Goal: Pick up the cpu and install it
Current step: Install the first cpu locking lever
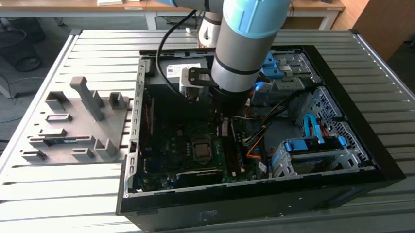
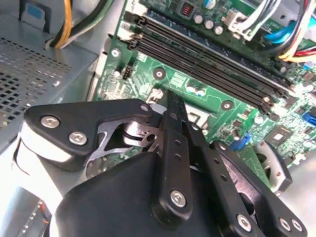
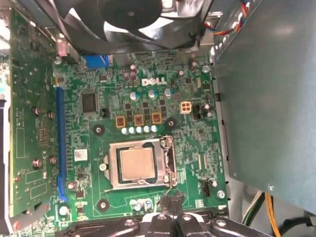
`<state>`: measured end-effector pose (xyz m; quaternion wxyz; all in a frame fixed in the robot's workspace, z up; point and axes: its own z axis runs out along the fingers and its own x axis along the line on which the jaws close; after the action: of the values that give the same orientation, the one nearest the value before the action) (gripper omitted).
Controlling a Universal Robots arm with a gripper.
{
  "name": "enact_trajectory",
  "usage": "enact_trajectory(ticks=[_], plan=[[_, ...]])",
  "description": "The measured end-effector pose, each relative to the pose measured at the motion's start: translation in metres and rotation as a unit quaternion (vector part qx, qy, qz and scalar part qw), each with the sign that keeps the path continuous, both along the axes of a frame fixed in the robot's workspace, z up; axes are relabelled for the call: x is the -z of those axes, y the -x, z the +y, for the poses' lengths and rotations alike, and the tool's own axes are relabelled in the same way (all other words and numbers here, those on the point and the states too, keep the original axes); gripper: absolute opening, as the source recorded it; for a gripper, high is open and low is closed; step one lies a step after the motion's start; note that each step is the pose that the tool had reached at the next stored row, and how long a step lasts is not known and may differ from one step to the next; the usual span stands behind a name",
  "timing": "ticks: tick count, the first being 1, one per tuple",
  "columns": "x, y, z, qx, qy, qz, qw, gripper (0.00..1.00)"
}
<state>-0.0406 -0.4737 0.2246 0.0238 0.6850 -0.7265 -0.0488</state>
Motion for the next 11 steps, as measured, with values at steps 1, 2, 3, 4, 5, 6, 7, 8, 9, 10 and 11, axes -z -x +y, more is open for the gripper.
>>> enact_trajectory(ticks=[1, 2, 3, 4, 5, 6, 7, 8, 9, 10, 11], plan=[[0.0000, 0.000, -0.0018, 0.000, 0.0000, 0.0000, 1.0000, 0.10], [0.0000, 0.000, -0.0038, -0.001, 0.0000, 0.0000, 1.0000, 0.10], [0.0000, 0.000, -0.0059, -0.001, 0.0000, 0.0000, 1.0000, 0.10], [0.0000, 0.000, -0.0081, -0.001, 0.0000, 0.0000, 1.0000, 0.10], [0.0000, 0.000, -0.0099, -0.002, 0.0004, 0.0000, 1.0000, 0.10], [0.0001, 0.001, -0.0107, -0.002, 0.0018, 0.0000, 1.0000, 0.10], [0.0004, 0.001, -0.0112, -0.002, 0.0041, 0.0001, 1.0000, 0.10], [0.0006, 0.001, -0.0116, -0.003, 0.0069, 0.0003, 1.0000, 0.10], [0.0008, 0.000, -0.0120, -0.004, 0.0097, 0.0008, 0.9999, 0.10], [0.0012, 0.000, -0.0123, -0.005, 0.0123, 0.0013, 0.9999, 0.10], [0.0016, 0.000, -0.0126, -0.006, 0.0148, 0.0017, 0.9999, 0.10]])
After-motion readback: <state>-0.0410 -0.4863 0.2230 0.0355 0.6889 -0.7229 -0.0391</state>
